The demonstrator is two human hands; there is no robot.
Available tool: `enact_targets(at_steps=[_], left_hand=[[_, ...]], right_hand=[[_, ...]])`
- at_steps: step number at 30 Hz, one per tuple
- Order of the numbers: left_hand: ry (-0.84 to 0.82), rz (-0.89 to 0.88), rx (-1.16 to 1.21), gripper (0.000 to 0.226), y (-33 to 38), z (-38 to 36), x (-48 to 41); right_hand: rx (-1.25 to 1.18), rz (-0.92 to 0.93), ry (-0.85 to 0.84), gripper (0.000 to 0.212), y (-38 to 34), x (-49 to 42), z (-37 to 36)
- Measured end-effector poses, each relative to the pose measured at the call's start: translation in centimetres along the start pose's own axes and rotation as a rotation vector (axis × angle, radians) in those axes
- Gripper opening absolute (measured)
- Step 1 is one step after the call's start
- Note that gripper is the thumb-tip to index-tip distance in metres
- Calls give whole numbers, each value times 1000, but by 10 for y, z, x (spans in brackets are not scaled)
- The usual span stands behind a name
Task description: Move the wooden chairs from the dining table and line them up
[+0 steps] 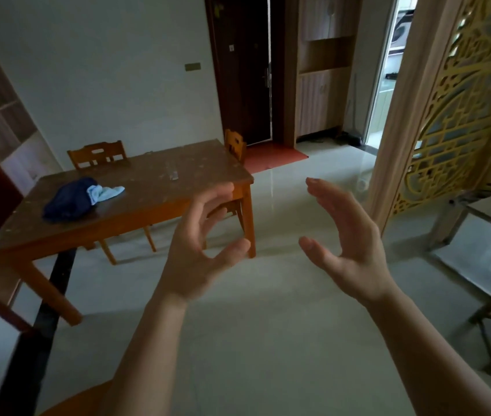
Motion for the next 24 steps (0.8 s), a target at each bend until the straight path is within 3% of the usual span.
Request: enact_targets(at_steps=[11, 24], left_hand=[[72, -24, -8, 67, -157, -48, -173], [-32, -21, -1, 70, -341, -138, -385]], right_hand=[[52, -38, -76, 67, 166, -148, 58], [-11, -90, -32, 69, 396, -293, 130]])
Point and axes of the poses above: each hand's wrist, its own x-axis away from the middle knuckle, its own z-axis out of the back of the hand, y = z × x, the point moved 5 cm from there along -x, towards the middle knuckle, and after that the axes turned 7 degrees about -x, right-handed, at the moved point
